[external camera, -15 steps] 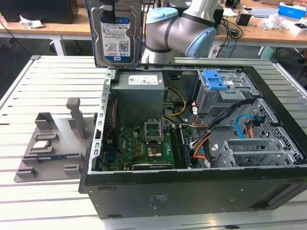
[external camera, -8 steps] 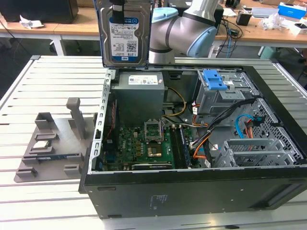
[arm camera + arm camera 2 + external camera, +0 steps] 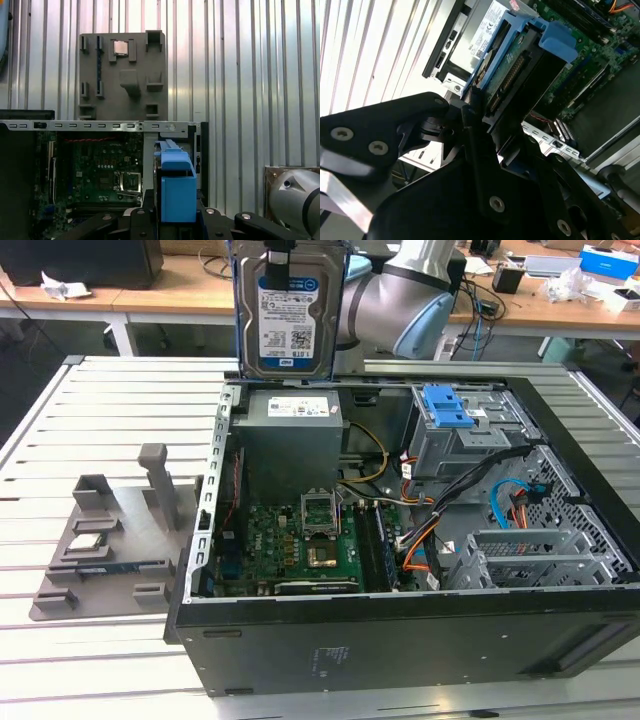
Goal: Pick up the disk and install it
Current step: 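Pick up the disk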
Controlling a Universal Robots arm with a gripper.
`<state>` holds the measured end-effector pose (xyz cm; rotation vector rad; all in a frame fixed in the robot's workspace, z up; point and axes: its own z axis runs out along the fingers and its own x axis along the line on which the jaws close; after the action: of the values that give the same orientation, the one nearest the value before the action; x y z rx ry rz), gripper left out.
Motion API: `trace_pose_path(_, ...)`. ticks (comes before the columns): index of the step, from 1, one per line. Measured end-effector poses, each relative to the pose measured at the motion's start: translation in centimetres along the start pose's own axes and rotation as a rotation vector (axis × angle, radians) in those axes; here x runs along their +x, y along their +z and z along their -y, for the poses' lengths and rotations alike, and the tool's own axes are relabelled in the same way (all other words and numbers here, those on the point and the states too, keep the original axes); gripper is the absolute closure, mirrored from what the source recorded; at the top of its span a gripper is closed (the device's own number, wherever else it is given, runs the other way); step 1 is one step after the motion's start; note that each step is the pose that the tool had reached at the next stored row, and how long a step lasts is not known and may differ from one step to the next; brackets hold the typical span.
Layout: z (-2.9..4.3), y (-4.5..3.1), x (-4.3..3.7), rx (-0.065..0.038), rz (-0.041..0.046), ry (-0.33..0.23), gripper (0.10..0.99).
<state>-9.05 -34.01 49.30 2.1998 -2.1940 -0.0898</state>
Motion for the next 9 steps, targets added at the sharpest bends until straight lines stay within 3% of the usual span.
trace_pose_path(9, 2.8, -0.19, 0.01, 0.0, -0.0001, 0.0, 0.722)
